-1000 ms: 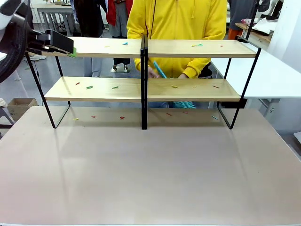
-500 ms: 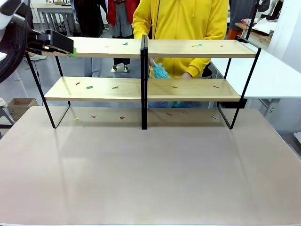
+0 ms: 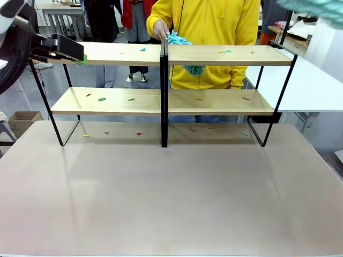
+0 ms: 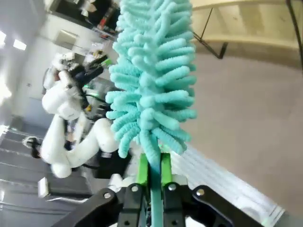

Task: Clean the shelves.
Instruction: Clean a randomly selected level of the Shelf with the Duster.

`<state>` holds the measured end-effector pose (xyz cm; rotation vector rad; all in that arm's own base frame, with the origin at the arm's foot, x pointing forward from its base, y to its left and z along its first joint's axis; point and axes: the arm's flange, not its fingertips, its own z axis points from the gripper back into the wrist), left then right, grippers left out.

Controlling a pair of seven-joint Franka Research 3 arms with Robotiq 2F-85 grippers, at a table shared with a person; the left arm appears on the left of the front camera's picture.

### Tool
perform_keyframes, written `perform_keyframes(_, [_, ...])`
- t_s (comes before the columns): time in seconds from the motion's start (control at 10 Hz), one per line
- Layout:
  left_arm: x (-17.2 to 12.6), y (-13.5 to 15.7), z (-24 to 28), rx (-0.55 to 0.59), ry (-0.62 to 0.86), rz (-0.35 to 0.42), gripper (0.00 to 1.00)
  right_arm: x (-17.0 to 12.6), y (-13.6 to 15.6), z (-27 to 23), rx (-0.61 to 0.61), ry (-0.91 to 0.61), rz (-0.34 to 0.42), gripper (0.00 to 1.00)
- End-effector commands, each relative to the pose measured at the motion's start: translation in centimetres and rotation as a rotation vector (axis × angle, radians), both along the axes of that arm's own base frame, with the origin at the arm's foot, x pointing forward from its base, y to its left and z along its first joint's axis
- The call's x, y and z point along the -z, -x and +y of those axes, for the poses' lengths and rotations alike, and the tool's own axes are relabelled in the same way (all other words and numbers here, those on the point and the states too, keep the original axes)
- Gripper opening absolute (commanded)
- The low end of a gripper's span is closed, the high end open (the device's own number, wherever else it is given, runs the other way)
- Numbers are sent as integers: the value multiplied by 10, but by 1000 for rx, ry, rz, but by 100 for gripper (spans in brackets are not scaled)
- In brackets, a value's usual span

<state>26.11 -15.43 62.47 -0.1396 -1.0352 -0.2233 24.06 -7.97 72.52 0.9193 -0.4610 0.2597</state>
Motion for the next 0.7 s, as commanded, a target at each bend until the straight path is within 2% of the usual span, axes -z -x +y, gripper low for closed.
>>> perform_keyframes(0.0, [-1,1,1,-8,-2,-3,100,-15,-46,31,28,99,-58,12])
perform_keyframes(0.2, [-1,1,1,-8,-2,-3,100,-19,-57,58,-37,132,-54,12])
perform_keyframes(0.3, [-1,1,1,-8,-2,-3,100,-27,-43,31,-74,58,-58,12])
perform_keyframes(0.4, [-1,1,1,-8,-2,-3,100,-29,-25,0,-48,-5,-53,12])
perform_keyframes(0.6, [-1,1,1,-8,-2,-3,100,-22,-4,-23,8,-17,-60,12])
